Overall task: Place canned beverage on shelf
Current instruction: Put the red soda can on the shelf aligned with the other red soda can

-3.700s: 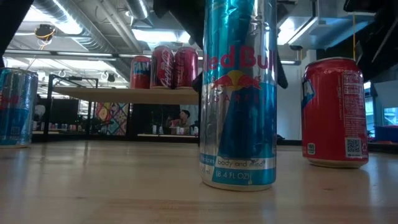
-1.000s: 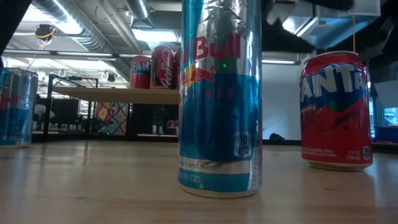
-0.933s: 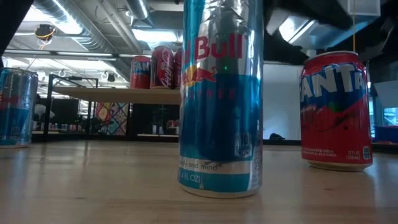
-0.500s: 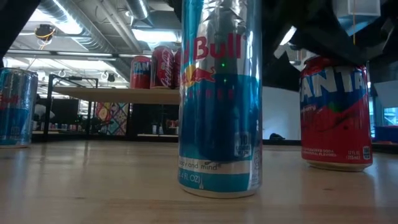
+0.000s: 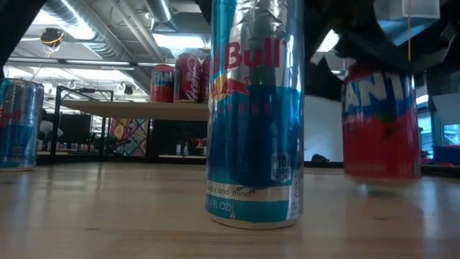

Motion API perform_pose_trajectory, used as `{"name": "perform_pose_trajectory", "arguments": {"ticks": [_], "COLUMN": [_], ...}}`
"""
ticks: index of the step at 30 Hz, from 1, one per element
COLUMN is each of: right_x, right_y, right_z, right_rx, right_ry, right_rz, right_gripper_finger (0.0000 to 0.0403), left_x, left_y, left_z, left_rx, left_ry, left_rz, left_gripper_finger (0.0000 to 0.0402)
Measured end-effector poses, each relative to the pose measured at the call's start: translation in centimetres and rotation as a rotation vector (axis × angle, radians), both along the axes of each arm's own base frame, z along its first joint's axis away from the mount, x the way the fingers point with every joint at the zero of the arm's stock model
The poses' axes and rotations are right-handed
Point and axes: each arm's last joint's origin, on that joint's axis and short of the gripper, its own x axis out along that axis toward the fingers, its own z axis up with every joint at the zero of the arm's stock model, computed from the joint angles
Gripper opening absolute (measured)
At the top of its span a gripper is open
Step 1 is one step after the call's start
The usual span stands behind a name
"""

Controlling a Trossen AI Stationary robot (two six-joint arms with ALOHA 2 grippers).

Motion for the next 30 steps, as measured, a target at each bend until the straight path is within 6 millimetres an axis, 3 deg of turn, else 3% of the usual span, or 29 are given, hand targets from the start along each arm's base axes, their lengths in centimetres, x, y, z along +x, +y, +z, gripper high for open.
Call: {"name": "perform_pose_trajectory", "arguments": {"ticks": [6,16,30], "right_x": [0.0,0.0,0.0], "right_y": [0.0,0.0,-0.1], "right_z": [0.0,0.0,0.0], "right_rx": [0.007,0.000,-0.014], "right_ry": [0.001,0.006,-0.009], "right_rz": [0.006,0.007,-0.009], "right_gripper_finger": [0.0358,0.0358,0.0358], "left_x": [-1.5,-6.5,-14.0], "left_y": [0.3,0.8,2.1], "left_z": [4.2,11.4,16.7], "left_rx": [-0.008,0.002,0.091], "left_ry": [-0.027,0.015,0.171], "left_rz": [0.007,0.035,0.108], "left_gripper_finger": [0.0259,0.0259,0.0259]}}
